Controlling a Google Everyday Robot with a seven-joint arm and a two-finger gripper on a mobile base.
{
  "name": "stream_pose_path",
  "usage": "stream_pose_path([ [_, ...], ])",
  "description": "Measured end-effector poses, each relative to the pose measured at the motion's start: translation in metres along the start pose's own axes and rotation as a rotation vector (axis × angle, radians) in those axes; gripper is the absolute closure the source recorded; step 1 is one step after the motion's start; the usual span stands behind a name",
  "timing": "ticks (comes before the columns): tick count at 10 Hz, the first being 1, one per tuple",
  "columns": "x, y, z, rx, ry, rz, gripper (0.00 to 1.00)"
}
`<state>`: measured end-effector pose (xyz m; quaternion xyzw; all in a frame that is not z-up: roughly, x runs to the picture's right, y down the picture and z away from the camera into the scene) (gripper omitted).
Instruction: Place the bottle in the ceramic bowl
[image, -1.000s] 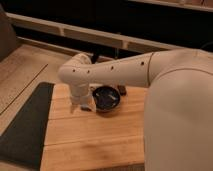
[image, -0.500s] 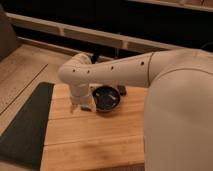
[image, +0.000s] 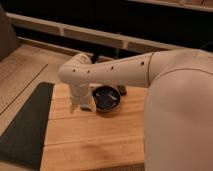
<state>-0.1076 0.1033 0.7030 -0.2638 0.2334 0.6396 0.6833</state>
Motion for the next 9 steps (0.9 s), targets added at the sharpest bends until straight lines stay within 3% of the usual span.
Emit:
stream_pose_path([
  [7, -0.002, 0.002, 0.000, -0.002, -0.004, 0.004, 0.35],
  [9, -0.029, 0.004, -0.003, -0.026, -0.067, 0.076, 0.35],
])
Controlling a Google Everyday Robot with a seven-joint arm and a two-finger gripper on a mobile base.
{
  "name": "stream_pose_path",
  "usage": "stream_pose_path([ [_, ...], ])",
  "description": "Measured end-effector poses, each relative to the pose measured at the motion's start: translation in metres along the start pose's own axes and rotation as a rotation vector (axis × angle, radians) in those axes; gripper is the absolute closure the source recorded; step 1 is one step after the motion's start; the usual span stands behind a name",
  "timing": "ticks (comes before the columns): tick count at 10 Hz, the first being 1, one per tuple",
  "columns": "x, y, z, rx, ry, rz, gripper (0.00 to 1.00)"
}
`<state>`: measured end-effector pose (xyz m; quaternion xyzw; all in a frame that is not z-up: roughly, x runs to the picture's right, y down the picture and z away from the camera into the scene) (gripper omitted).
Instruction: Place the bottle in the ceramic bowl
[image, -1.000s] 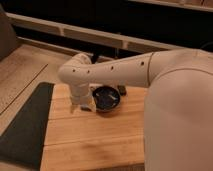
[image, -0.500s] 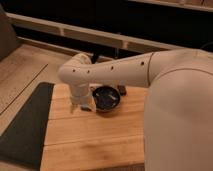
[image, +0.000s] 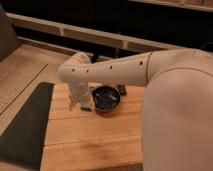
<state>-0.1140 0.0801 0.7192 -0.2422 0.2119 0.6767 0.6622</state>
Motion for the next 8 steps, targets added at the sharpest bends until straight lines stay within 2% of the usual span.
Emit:
stream_pose_path([
  [2, -0.064, -0.007, -0.014, -0.061, -0.139, 0.192, 0.35],
  [3, -0.081, -0.013, -0.021, -0.078, -0.180, 0.254, 0.35],
  [5, -0.084, -0.010, -0.021, -0.093, -0.182, 0.325, 0.35],
  [8, -0.083, -0.011, -0.022, -0.093, -0.182, 0.327, 0.35],
])
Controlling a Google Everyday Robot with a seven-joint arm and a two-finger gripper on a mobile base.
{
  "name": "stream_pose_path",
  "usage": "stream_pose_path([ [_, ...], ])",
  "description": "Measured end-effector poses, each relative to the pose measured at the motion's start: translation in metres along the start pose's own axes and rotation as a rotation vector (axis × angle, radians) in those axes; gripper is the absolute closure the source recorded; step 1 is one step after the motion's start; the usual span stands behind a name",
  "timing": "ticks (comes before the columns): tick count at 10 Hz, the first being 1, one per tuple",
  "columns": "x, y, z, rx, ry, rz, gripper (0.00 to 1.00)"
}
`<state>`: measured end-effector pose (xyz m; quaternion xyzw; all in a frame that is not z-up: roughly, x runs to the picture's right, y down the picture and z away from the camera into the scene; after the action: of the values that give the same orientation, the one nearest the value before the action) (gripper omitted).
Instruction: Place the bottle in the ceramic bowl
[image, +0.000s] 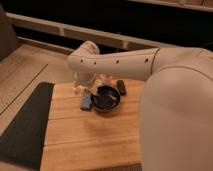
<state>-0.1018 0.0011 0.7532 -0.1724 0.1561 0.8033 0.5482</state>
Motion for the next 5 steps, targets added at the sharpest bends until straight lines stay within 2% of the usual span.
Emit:
stream_pose_path([
  [2, 0.002, -0.002, 0.001, 0.011, 0.004, -0.014, 0.35],
  [5, -0.018, -0.011, 0.027, 0.092, 0.026, -0.100, 0.35],
])
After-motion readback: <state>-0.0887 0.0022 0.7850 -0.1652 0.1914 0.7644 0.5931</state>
